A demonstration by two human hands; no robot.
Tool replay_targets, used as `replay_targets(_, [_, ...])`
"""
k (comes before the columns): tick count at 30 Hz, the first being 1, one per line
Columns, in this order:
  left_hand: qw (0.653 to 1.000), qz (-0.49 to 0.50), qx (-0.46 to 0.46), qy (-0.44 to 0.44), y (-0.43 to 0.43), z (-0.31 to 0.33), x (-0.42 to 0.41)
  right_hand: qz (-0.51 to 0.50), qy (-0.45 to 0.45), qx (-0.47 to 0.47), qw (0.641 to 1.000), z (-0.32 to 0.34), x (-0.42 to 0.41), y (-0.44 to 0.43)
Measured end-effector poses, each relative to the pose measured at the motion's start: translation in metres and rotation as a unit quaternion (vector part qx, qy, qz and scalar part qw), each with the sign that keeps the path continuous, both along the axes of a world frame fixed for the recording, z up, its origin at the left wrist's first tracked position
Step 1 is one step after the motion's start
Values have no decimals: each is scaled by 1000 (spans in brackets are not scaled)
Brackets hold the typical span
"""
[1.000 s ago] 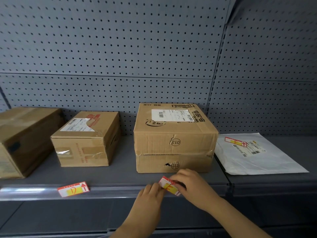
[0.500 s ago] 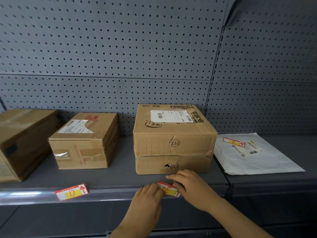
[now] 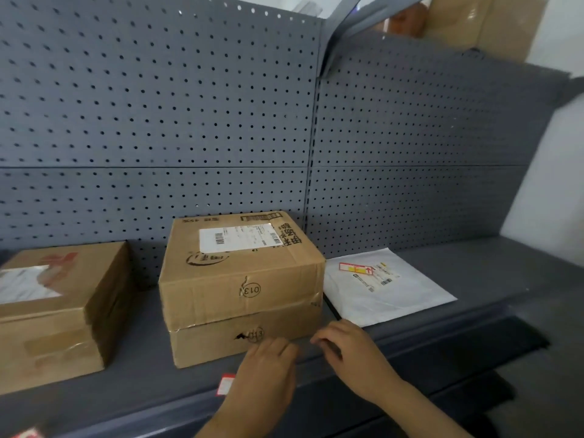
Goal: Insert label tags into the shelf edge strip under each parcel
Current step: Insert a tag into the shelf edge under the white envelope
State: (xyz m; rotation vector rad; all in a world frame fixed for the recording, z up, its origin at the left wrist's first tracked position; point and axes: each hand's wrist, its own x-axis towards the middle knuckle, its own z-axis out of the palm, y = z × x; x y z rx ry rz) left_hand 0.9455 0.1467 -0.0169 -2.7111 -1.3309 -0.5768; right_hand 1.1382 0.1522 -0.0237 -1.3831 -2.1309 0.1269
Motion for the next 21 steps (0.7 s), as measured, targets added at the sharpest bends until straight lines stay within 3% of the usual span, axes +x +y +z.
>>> replay_targets(4, [998, -45, -35, -27, 14, -4, 37, -66, 20, -8, 998, -2, 39, -3])
replay_targets(7, [998, -50, -23, 14, 26, -4, 67, -101, 40, -18, 994, -5, 69, 6])
replay_targets(10, [997, -74, -30, 0, 42, 6, 96, -120, 62, -28, 990, -7, 99, 28])
replay_targets(21, [996, -11, -76, -50, 132, 17, 184, -118, 48, -46, 991, -3, 170, 157])
